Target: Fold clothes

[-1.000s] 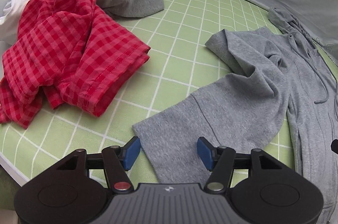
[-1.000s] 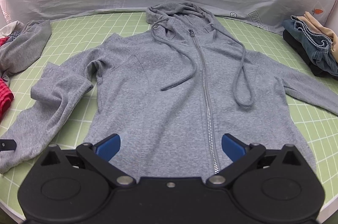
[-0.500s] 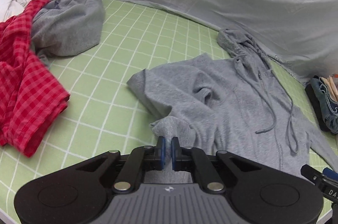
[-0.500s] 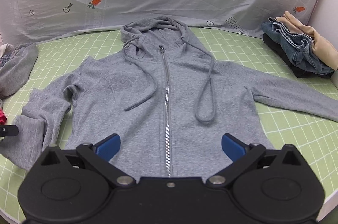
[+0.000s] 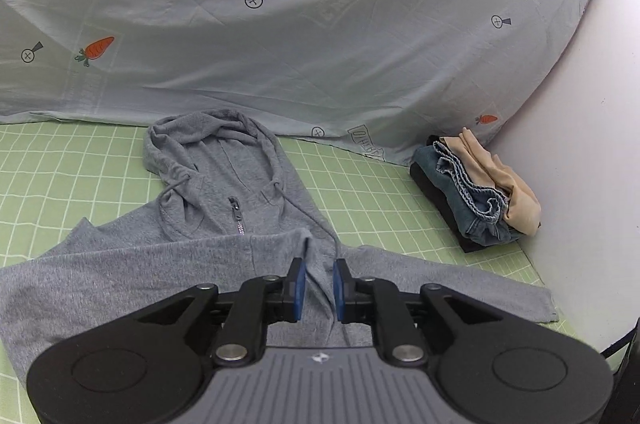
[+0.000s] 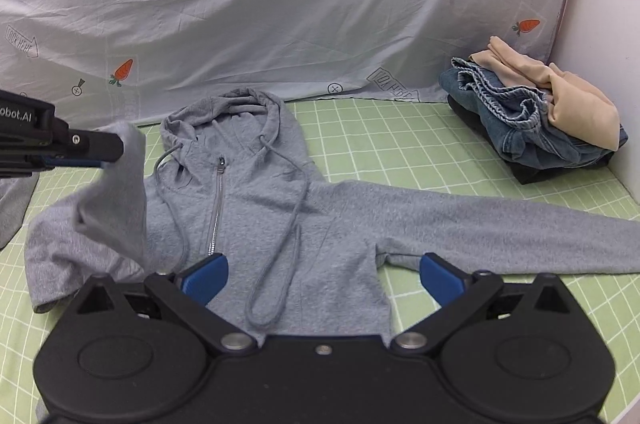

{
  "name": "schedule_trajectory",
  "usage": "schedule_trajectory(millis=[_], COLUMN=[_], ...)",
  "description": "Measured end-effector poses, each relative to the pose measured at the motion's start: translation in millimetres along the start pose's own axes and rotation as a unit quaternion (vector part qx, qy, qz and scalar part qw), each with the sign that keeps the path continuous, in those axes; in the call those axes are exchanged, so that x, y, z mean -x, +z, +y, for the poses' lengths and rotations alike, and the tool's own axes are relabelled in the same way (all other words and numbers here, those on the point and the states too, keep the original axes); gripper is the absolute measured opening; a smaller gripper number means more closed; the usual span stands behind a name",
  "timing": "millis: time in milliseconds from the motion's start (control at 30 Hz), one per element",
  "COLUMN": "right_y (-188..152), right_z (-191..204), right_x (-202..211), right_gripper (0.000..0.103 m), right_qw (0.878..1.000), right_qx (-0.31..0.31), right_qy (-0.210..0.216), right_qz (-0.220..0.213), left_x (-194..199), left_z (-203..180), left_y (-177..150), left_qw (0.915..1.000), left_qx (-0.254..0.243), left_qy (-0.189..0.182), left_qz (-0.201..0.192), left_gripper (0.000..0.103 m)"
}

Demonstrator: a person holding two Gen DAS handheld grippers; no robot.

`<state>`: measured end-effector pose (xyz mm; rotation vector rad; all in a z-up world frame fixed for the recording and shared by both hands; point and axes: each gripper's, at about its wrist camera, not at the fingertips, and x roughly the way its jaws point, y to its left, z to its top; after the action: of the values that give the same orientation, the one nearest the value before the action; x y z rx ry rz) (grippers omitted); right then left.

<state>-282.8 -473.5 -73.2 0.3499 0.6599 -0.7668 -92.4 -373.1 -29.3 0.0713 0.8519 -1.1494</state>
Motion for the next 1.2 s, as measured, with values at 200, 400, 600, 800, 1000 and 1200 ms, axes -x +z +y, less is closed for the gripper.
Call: schedule_trajectory(millis=[200, 400, 600, 800, 1000, 1200], right_y=[11, 13, 11, 6, 12, 33], right_z=[-1, 21, 36, 35, 38, 28], right_x=[-39, -74, -104, -138, -141, -111], right_gripper=[0.098, 0.087, 0.058, 0.053, 0.009, 0.006], right_qw=[0.999, 0.994, 0.987, 0.984, 0.982, 0.985], right_qx=[0.001, 0.024, 0.053, 0.067, 0.081, 0.071], right_qy=[0.046, 0.085, 0.118, 0.114, 0.128, 0.137], right_qz=[0.025, 0.061, 0.093, 0.123, 0.117, 0.078], left_x=[10, 20, 5, -21, -40, -49], left_z=[27, 84, 122, 127, 119, 116], left_y=[-25, -43, -56, -68, -76, -80], left_qw=[0.9983, 0.9792, 0.9599, 0.9569, 0.9568, 0.9546], left_qx=[0.026, 0.093, 0.153, 0.162, 0.136, 0.129], left_qy=[0.052, 0.178, 0.221, 0.204, 0.2, 0.201], left_qz=[0.001, 0.025, 0.078, 0.127, 0.161, 0.178], left_gripper=[0.05, 0.061, 0.064, 0.064, 0.069, 0.074])
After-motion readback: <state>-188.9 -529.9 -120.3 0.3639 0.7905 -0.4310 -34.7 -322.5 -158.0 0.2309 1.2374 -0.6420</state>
